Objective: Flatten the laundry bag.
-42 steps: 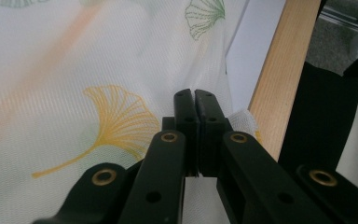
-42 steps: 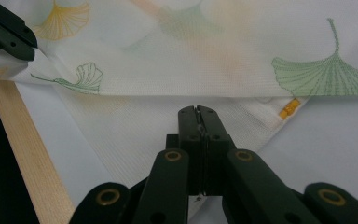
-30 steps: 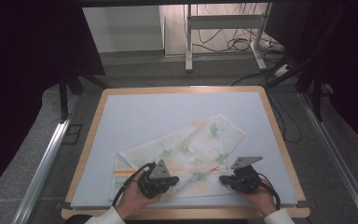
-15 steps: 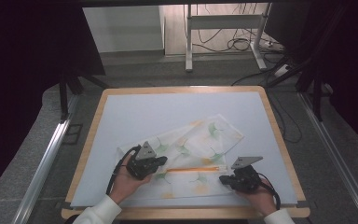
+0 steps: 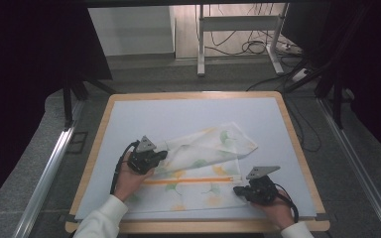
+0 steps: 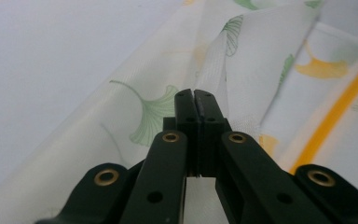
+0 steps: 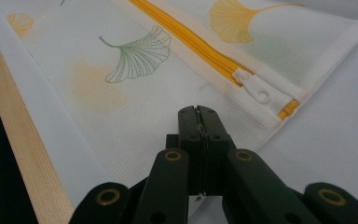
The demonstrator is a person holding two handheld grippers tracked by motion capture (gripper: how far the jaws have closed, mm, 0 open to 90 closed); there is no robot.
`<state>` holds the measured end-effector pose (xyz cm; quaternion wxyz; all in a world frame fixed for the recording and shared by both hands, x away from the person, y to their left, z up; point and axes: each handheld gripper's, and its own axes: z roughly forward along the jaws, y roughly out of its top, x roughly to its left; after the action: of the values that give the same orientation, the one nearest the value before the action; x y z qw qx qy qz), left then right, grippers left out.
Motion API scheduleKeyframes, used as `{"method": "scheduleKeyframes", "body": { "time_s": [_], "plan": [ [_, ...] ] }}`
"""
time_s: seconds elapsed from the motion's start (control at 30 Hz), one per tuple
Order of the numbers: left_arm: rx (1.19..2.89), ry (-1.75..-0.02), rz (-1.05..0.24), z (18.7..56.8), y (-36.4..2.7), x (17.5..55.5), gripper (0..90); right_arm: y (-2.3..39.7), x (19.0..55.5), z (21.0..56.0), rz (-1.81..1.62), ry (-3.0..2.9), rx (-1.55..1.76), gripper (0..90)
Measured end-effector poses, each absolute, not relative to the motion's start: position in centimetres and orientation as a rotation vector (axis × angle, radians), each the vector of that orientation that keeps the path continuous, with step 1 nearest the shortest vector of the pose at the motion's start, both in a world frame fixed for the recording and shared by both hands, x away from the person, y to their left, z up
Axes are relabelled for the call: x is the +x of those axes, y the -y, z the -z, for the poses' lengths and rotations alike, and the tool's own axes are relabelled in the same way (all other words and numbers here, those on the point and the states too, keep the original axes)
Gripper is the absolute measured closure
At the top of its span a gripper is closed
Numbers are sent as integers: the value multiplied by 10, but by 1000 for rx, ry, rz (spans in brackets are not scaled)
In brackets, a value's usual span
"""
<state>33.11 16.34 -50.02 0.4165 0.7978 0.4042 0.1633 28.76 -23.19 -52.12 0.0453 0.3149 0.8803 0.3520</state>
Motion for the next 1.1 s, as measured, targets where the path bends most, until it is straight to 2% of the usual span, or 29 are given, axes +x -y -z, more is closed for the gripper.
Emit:
{"method": "scheduleKeyframes", "body": {
  "time_s": [0.57, 1.1],
  "plan": [
    [1891, -1160, -455, 503, -202, 358, 900, 232, 288, 521, -1079, -2693, 950, 887],
    [1864, -1199, -474, 507, -216, 366, 900, 232, 289, 521, -1079, -2696, 951, 887]
  ]
}}
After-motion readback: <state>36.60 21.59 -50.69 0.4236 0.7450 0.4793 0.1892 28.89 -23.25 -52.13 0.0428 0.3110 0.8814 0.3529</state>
